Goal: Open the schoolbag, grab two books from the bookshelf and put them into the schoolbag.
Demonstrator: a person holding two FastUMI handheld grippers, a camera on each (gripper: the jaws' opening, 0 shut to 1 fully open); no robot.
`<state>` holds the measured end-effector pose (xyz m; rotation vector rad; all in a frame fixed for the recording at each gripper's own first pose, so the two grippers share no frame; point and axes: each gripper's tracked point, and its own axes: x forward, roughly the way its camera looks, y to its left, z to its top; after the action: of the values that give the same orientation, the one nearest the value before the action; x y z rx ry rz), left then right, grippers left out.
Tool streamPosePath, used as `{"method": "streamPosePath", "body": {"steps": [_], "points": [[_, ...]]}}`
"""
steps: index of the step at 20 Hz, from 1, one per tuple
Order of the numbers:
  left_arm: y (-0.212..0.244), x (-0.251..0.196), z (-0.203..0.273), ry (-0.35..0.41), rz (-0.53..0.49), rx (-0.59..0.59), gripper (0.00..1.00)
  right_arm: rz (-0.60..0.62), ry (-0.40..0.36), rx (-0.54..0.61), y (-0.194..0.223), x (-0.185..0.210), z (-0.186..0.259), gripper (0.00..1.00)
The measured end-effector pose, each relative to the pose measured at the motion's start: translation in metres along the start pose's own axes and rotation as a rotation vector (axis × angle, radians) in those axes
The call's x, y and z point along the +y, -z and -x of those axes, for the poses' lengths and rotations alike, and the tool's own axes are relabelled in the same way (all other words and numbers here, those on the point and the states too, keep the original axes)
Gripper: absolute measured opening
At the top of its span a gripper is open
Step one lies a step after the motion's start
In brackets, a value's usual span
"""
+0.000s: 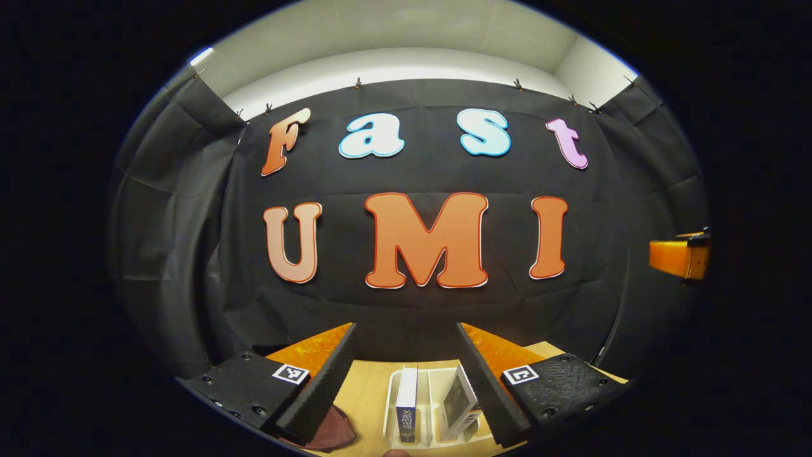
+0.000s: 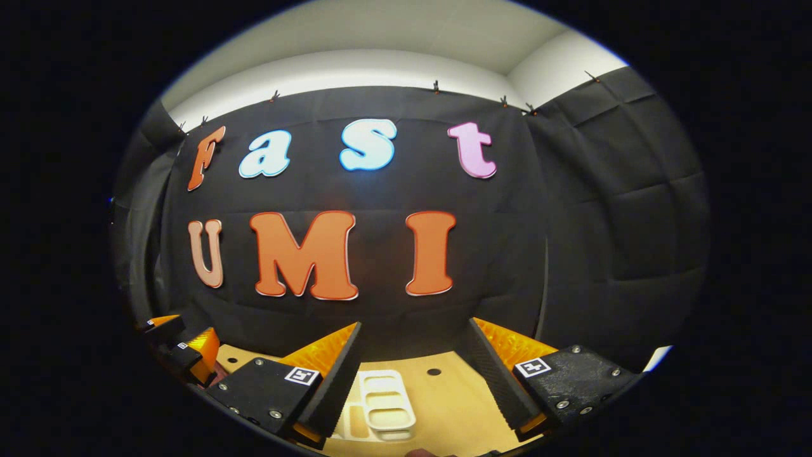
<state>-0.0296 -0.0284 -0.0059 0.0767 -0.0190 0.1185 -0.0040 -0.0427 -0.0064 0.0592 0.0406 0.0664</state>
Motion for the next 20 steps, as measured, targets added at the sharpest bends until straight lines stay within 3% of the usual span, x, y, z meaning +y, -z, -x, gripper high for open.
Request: {"method": "streamPosePath", "body": {"steps": [2, 5, 8, 11, 14, 17, 20], "points": [[0.000, 0.009, 0.000, -0.017, -0.014, -0.003, 0.95, 0.035, -0.014, -0.035, -0.010, 0.007, 0.000, 0.96], [0.004, 0.012, -0.002, -0.017, -0.009, 0.007, 0.94, 0.085, 0.044, -0.086, -0.037, -0.021, 0.000, 0.96], [0.009, 0.006, -0.004, 0.005, 0.014, 0.017, 0.95, 0.106, 0.165, -0.126, -0.072, -0.063, 0.012, 0.96], [0.016, -0.003, -0.005, 0.047, 0.029, 0.034, 0.95, 0.156, 0.248, -0.185, -0.103, -0.069, 0.034, 1.00], [0.013, -0.003, -0.005, 0.072, 0.033, 0.027, 0.95, 0.084, 0.134, -0.189, -0.099, -0.006, 0.043, 0.96], [0.006, 0.013, -0.001, 0.069, 0.021, 0.011, 0.95, 0.143, 0.027, -0.181, -0.079, 0.054, 0.044, 0.96], [0.005, 0.035, 0.006, 0.041, 0.015, 0.004, 0.94, 0.140, -0.060, -0.154, -0.065, 0.090, 0.045, 0.96]]}}
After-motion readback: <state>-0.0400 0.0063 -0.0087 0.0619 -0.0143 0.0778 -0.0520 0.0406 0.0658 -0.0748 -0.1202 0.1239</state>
